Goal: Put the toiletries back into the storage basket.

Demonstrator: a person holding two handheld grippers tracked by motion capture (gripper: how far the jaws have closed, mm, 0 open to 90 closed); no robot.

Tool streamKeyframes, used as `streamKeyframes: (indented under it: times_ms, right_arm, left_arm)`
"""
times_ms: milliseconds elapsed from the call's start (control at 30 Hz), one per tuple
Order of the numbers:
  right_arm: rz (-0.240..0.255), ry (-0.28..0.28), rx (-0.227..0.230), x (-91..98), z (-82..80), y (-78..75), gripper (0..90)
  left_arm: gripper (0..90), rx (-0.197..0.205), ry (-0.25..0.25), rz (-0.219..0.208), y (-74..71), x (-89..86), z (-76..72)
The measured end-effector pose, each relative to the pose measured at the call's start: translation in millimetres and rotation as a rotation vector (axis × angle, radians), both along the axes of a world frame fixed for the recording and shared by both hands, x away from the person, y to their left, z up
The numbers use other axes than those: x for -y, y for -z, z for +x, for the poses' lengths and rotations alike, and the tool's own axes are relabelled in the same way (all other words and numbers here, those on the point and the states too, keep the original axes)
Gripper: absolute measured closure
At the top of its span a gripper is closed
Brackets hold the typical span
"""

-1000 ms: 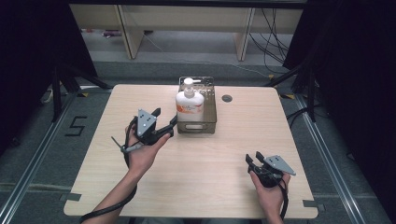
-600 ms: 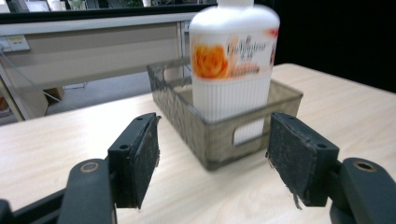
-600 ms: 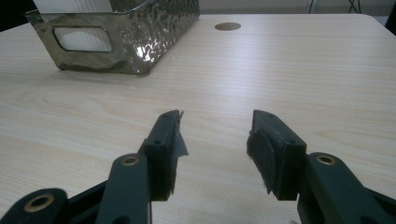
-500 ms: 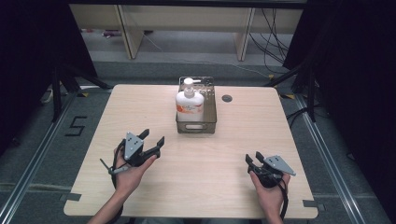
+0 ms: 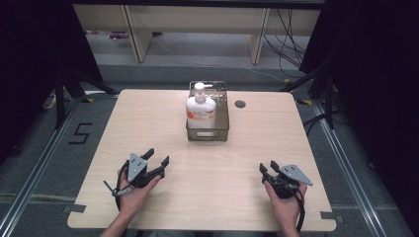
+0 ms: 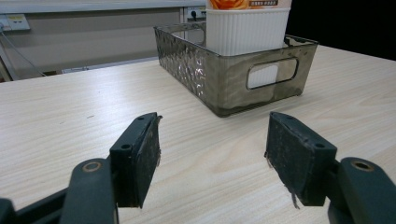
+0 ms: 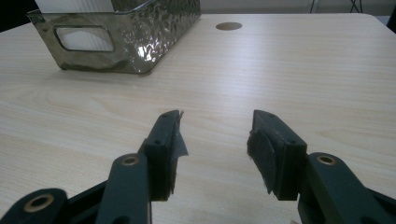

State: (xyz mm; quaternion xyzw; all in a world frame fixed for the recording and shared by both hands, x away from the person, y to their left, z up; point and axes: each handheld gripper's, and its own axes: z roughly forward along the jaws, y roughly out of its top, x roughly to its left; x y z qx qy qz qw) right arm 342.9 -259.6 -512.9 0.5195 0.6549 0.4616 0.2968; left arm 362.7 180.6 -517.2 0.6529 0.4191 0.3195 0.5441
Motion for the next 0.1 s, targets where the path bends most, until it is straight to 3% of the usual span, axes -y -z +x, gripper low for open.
streamKeyframes:
  times_ms: [100]
  right_arm:
    - [-0.001,0.0,-0.005,0.0,0.0,-0.2,53.1]
  left_arm:
    - [34.9,0.01,0.002,0.0,2.9,0.1,-0.6]
